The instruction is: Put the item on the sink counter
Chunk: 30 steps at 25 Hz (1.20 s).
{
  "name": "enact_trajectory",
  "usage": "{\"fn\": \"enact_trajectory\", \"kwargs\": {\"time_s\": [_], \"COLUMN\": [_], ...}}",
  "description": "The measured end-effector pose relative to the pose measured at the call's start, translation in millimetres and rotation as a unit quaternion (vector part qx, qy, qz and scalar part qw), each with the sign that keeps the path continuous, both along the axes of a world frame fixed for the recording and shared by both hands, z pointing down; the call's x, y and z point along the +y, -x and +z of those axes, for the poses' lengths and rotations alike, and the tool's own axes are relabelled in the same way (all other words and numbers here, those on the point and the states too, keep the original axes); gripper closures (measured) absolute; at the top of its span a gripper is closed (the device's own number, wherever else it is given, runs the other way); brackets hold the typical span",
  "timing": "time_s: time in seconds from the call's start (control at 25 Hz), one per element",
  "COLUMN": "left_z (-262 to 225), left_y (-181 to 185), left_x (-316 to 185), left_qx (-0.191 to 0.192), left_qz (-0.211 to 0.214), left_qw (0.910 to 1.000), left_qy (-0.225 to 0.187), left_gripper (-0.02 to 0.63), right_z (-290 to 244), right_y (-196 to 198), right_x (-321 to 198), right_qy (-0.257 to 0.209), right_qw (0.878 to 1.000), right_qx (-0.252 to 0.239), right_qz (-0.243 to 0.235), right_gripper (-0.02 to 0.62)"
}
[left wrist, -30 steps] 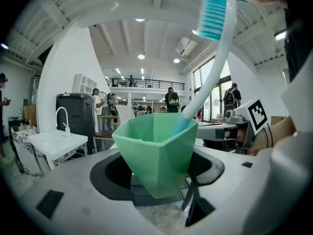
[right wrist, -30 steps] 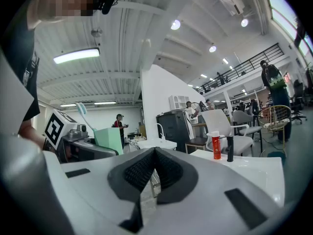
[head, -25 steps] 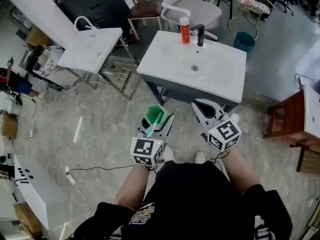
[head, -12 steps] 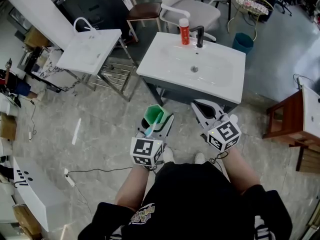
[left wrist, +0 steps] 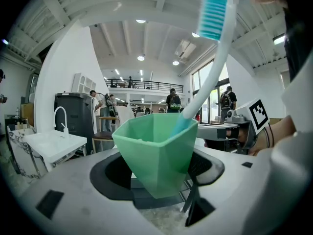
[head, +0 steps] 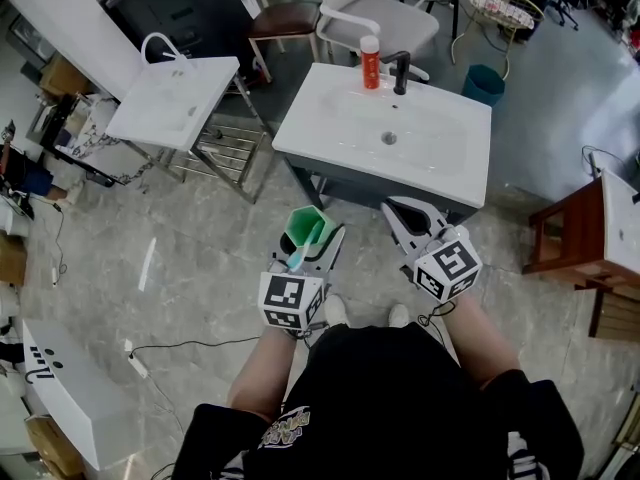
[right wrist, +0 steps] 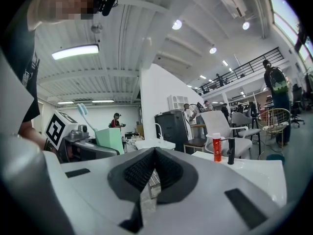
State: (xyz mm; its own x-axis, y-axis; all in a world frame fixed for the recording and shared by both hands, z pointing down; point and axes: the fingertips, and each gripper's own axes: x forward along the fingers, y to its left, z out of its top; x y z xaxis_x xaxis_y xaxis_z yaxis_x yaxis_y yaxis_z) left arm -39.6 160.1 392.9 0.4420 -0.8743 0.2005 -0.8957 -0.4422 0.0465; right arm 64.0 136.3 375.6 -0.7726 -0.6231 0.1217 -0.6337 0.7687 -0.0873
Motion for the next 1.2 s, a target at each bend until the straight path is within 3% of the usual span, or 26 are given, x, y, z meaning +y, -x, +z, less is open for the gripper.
{"fn": "enact_trajectory", "kwargs": {"time_s": [1.2], "left_z": [11.6], "left_y": [105.2], "left_x": [-45.5], "left_qx": [-0.006], "left_qz": [0.038], "left_qw": [0.9992], "left_qy": [0.009], "left_gripper": [0.295], "right_z": [11.5], "right_y": [97.6], "right_x": [-35.8], "right_qy": [0.007], "right_qw": [0.999], "right_qx": [0.006], "right_qz": [0.050], "right_gripper": [0.541]}}
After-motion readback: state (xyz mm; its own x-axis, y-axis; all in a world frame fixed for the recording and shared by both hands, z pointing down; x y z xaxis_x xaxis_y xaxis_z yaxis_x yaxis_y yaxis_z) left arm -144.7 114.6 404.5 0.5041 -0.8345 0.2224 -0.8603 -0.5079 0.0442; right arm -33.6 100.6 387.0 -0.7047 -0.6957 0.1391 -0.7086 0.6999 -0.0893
